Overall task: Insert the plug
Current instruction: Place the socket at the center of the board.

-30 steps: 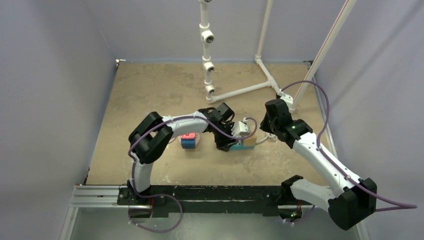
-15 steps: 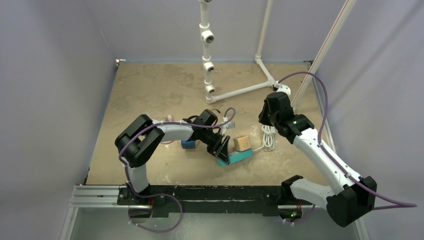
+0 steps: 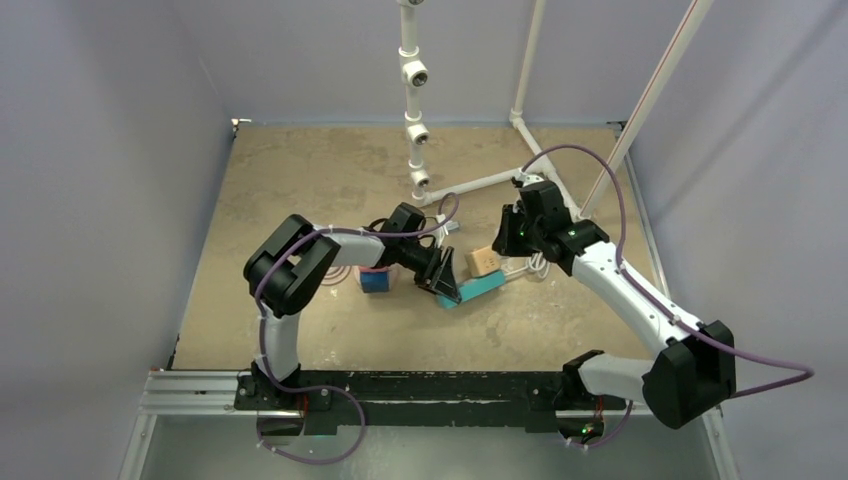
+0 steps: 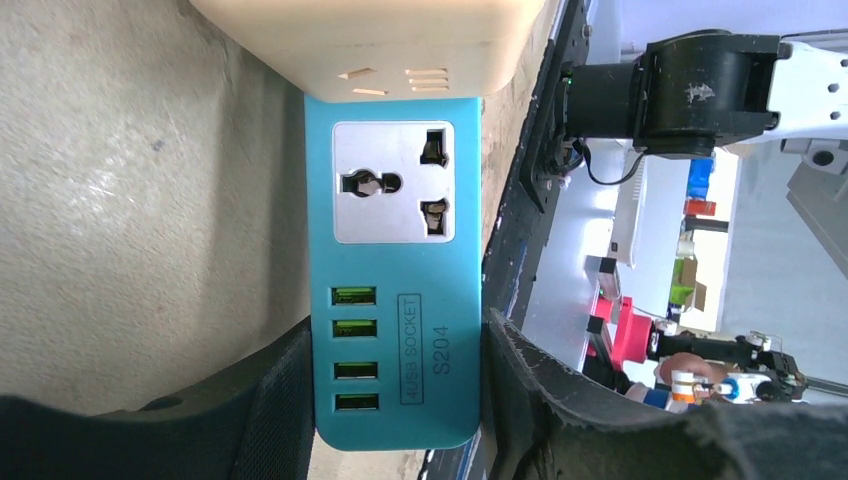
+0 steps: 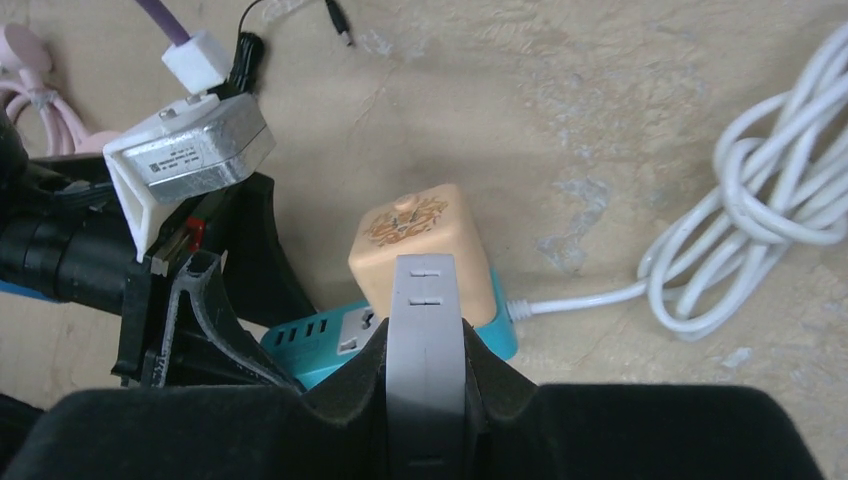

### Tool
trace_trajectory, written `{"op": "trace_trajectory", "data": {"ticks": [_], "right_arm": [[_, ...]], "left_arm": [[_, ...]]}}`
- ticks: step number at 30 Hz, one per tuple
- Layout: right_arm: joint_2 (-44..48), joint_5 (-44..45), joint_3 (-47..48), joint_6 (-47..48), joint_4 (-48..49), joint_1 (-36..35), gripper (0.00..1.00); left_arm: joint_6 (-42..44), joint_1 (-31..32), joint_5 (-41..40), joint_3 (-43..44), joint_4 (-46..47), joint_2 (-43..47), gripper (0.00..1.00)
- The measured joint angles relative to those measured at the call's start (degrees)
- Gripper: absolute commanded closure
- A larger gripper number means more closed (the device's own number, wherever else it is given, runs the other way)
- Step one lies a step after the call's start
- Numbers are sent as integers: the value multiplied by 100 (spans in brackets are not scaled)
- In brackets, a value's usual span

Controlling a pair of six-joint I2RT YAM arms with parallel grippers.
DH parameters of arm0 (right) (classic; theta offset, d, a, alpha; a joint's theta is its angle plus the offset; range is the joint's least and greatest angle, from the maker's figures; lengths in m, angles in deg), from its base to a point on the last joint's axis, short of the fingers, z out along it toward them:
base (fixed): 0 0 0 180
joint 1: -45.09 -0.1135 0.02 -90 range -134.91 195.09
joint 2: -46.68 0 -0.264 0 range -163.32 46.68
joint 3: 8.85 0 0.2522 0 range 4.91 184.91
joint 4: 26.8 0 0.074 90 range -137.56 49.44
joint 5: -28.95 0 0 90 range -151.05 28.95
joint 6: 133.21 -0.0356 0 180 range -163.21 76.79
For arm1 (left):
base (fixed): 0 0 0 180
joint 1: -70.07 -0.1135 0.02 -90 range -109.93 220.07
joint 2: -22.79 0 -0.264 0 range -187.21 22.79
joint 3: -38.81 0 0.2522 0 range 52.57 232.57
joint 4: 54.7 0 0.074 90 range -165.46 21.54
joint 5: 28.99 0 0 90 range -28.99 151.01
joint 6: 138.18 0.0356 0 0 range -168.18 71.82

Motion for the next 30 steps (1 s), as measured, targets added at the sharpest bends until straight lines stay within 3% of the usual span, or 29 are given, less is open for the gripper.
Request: {"op": "trace_trajectory", "data": {"ticks": [6, 11, 13, 16, 17, 30], "right_arm": [[-286, -297, -9, 214, 179, 0, 100], [-219, -319, -133, 365, 374, 0, 100], [-216, -326, -166, 367, 433, 0, 100], [-240, -365, -177, 365, 498, 0, 100], [-251, -387, -179, 365, 540, 0, 100], [-400, -424, -433, 308, 837, 0, 100]], "left_arm": [[-7, -2, -57, 92, 66, -74, 87], [-24, -4, -79, 127, 140, -87, 63], [74, -4, -87, 177, 46, -96, 47], [411, -7, -85, 330, -269, -155, 7], [479, -4, -98, 385, -365, -179, 3], [1469, -39, -682, 1316, -1687, -146, 1]]}}
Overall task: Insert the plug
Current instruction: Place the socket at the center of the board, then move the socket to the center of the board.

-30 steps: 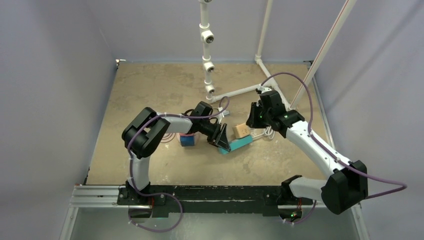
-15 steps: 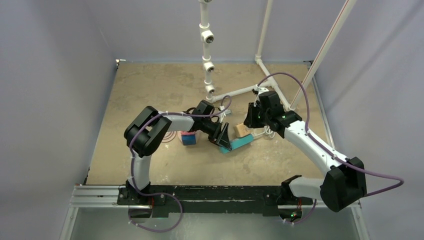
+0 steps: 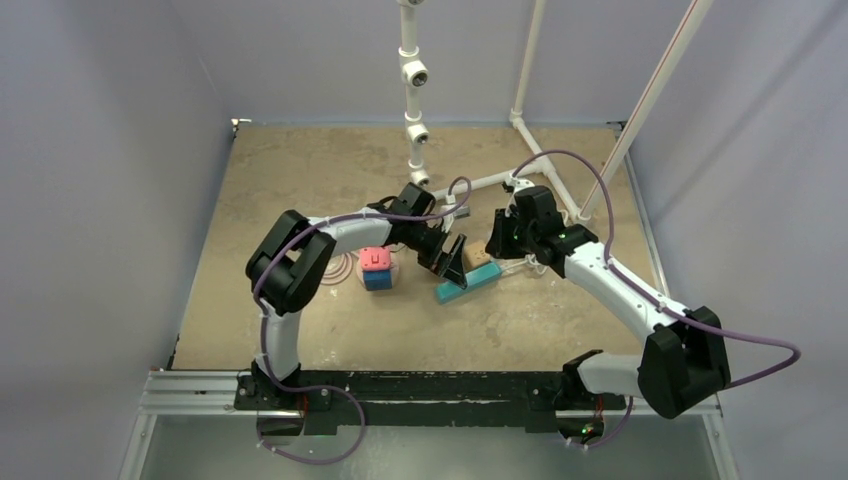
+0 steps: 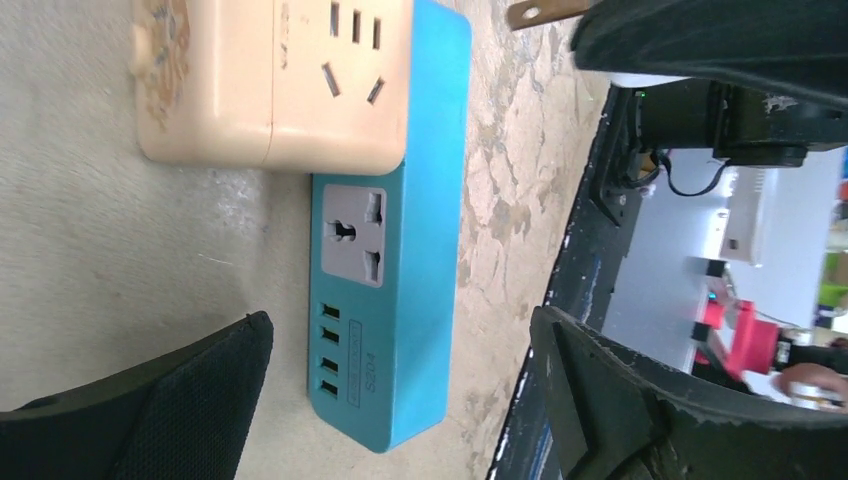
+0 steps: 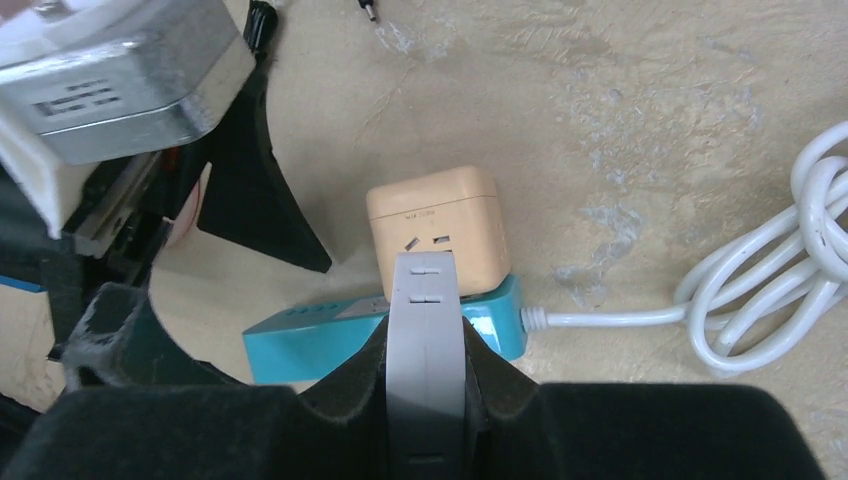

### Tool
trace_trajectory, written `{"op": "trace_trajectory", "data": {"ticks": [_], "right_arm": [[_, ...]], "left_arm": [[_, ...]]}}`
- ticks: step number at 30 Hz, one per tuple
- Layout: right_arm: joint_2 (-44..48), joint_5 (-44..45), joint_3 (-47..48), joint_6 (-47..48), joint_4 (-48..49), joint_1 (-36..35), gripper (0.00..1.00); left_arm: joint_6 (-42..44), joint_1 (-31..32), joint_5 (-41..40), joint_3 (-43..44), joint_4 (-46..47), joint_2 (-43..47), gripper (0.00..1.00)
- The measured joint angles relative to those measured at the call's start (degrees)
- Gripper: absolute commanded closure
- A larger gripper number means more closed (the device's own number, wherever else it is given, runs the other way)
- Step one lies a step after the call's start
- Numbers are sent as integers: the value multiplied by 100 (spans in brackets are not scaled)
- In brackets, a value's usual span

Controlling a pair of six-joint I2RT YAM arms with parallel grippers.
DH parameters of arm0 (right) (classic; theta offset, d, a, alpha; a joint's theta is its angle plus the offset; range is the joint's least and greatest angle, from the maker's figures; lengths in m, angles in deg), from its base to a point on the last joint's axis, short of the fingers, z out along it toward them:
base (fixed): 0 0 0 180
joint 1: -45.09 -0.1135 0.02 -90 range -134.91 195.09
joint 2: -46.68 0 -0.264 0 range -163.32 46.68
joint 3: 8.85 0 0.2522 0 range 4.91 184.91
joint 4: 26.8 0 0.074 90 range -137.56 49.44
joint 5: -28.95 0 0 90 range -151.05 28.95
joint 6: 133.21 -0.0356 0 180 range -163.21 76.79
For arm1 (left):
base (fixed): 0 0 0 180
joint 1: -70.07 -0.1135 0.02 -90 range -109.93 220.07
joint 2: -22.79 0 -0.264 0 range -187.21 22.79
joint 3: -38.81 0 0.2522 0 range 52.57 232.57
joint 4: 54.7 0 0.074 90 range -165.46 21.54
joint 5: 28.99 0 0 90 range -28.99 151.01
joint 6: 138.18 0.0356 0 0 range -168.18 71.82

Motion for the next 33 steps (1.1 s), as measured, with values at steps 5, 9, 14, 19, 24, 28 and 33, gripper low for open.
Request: {"op": "trace_trajectory", "data": {"ticks": [5, 9, 14, 19, 24, 28, 33], "right_arm": [[-9, 31, 22, 31, 15, 0, 100], [-264, 94, 315, 195, -48, 0, 100], [-713, 214, 890, 577, -295, 0, 100], [-999, 337, 1314, 905, -538, 0, 100], [-1003, 688, 1388, 914, -774, 2, 100], [-914, 911, 1384, 802, -962, 149, 100], [-529, 890, 1298, 686, -973, 612, 100]], "left_arm": [[966, 120, -584, 330, -605, 243, 1], [1921, 422, -1163, 439, -925, 507, 1], [2562, 415, -1362, 439, -1062, 901, 2], [2717, -98, -1307, -55, -566, 1405, 1], [2747, 409, -1331, -979, -48, 1880, 1], [2763, 970, -1497, -1180, 136, 1832, 1], [2924, 1082, -1891, -1051, 343, 1499, 1]]}}
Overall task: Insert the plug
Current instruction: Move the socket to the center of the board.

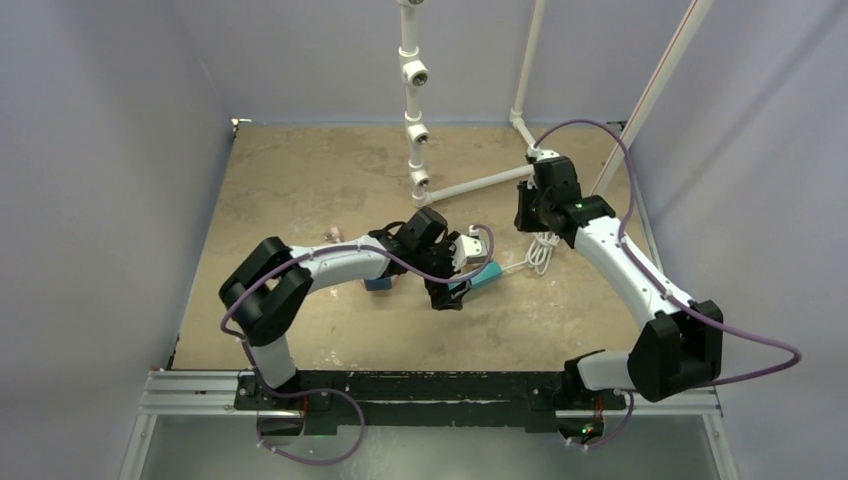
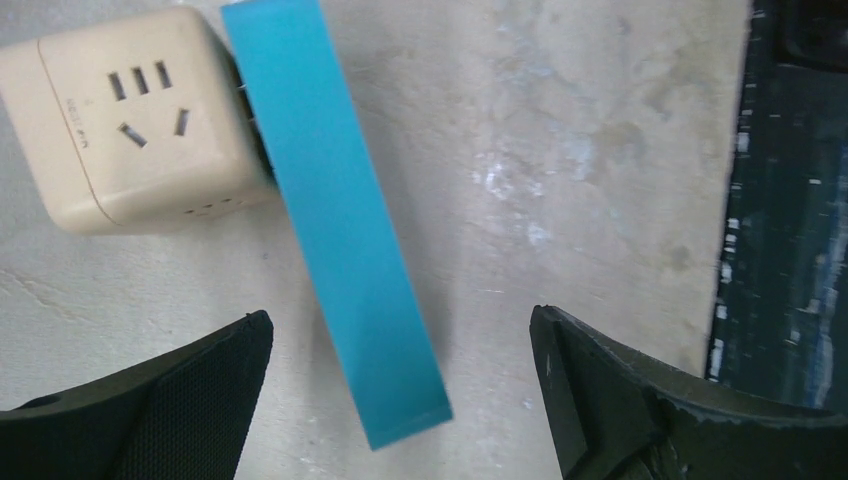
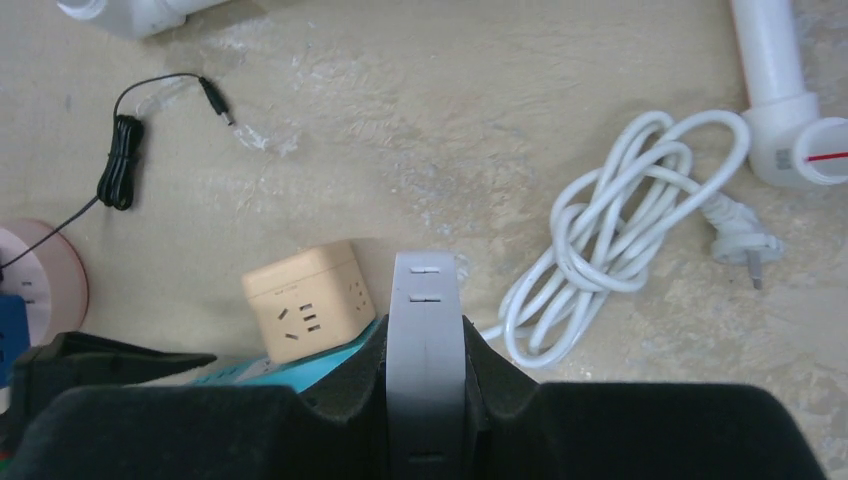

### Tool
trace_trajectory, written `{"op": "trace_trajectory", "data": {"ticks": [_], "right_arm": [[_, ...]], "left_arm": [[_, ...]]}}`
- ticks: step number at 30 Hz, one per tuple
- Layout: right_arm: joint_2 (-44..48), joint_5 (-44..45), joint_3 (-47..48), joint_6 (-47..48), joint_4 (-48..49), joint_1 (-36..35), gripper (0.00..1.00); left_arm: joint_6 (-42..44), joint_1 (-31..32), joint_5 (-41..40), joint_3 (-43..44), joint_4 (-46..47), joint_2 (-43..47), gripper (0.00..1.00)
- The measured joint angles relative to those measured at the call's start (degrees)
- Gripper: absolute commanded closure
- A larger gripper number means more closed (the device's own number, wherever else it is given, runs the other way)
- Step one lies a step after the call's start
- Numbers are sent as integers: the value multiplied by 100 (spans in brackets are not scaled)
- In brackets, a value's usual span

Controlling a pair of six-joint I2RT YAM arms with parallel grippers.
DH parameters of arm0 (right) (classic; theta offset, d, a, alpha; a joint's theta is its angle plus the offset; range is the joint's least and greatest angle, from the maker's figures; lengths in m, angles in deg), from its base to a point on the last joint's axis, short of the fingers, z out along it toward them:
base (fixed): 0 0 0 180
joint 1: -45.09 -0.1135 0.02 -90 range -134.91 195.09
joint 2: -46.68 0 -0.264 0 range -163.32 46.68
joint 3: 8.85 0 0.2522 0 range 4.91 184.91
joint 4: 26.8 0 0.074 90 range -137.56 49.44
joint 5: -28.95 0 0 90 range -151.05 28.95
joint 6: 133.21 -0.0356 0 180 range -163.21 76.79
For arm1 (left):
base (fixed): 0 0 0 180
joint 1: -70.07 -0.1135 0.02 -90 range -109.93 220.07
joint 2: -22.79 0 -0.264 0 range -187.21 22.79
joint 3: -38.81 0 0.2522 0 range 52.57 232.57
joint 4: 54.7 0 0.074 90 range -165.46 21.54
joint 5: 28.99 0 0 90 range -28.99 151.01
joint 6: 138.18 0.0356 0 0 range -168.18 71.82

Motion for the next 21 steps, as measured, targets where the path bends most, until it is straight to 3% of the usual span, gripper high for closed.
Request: {"op": "trace_trajectory", "data": {"ticks": [4, 8, 11, 21], "right_arm": [[201, -90, -11, -55, -9, 155, 100], [188, -258, -11, -66, -57, 153, 100], [153, -382, -11, -79, -76, 153, 100], [46, -866, -11, -85, -525, 114, 100]], "left_arm": [[219, 4, -431, 177, -7, -455, 14], [468, 4, -555, 225, -52, -664, 47], [732, 7, -557, 267, -103, -695, 60], [1274, 28, -494, -39, -378, -365, 64]]}}
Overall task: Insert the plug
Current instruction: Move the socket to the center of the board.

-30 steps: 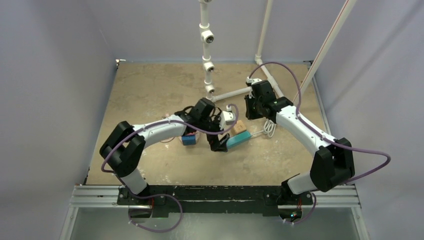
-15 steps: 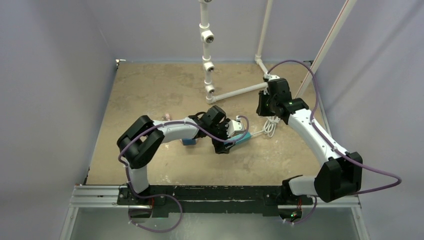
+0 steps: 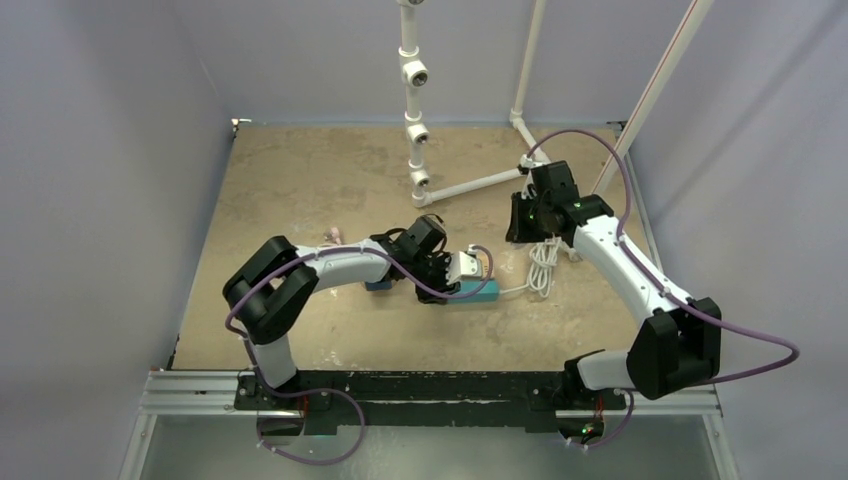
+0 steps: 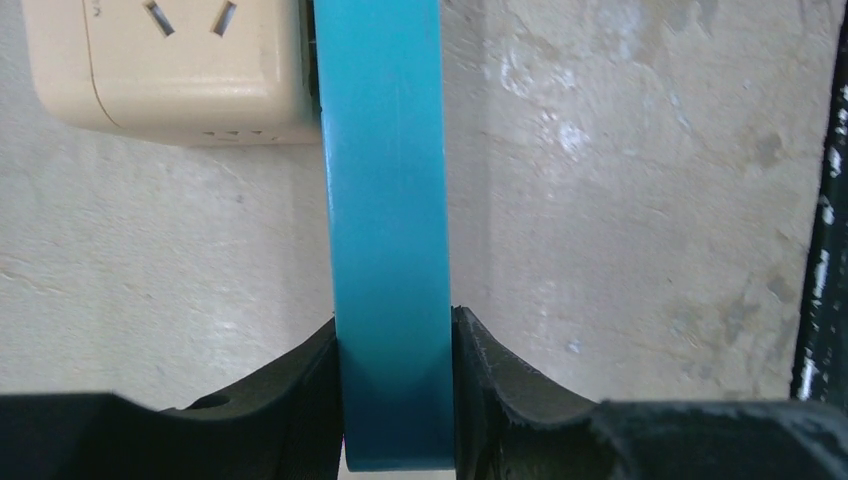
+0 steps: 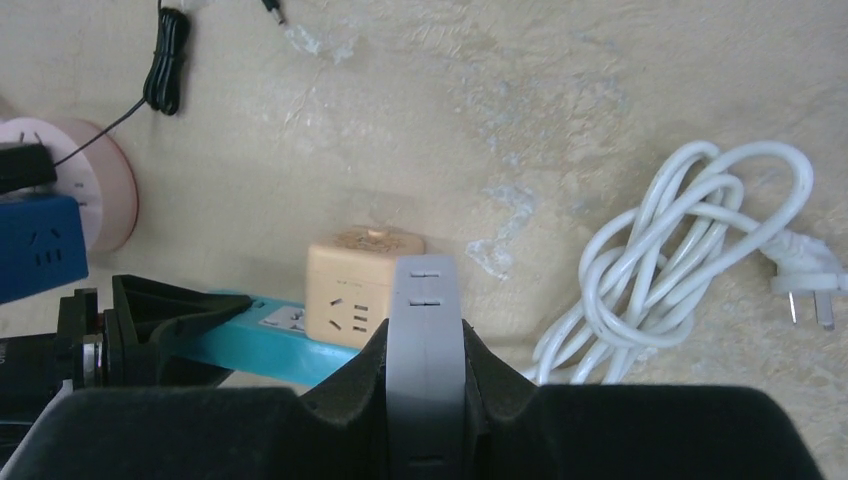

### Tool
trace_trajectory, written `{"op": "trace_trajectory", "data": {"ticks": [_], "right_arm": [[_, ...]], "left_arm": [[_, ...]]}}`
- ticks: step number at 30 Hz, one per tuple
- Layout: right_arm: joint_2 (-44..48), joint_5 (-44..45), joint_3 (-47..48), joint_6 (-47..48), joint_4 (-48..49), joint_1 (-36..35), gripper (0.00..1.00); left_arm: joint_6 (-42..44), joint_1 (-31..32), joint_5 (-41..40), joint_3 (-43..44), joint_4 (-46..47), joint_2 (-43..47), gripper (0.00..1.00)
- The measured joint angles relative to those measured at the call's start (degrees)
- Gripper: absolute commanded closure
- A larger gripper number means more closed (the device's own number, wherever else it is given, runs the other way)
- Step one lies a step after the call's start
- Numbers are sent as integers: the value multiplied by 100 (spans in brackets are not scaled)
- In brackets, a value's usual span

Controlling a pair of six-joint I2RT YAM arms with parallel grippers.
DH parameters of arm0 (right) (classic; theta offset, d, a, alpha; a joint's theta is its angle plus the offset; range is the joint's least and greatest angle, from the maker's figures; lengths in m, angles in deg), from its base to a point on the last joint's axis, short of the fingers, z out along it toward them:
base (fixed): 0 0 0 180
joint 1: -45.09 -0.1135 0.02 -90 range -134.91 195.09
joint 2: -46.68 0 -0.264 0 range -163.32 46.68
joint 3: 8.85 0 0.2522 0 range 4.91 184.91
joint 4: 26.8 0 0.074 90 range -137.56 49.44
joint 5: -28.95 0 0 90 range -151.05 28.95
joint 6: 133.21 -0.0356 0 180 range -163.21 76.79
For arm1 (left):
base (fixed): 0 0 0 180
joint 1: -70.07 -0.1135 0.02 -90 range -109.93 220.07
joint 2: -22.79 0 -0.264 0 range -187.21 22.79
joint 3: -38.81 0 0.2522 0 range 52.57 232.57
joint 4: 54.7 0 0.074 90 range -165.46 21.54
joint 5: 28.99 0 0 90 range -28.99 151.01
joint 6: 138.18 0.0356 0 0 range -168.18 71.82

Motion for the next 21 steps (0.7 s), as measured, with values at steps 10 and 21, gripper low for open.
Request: {"op": "trace_trajectory", "data": {"ticks": [10, 21], "right_arm": [[2, -125, -170, -634, -492, -1010, 100], [160, 74, -417, -1231, -780, -1392, 100]], "left_arm": [[-153, 232, 20, -431, -264, 409, 43], [-774, 420, -387, -780, -13, 706, 1]]}}
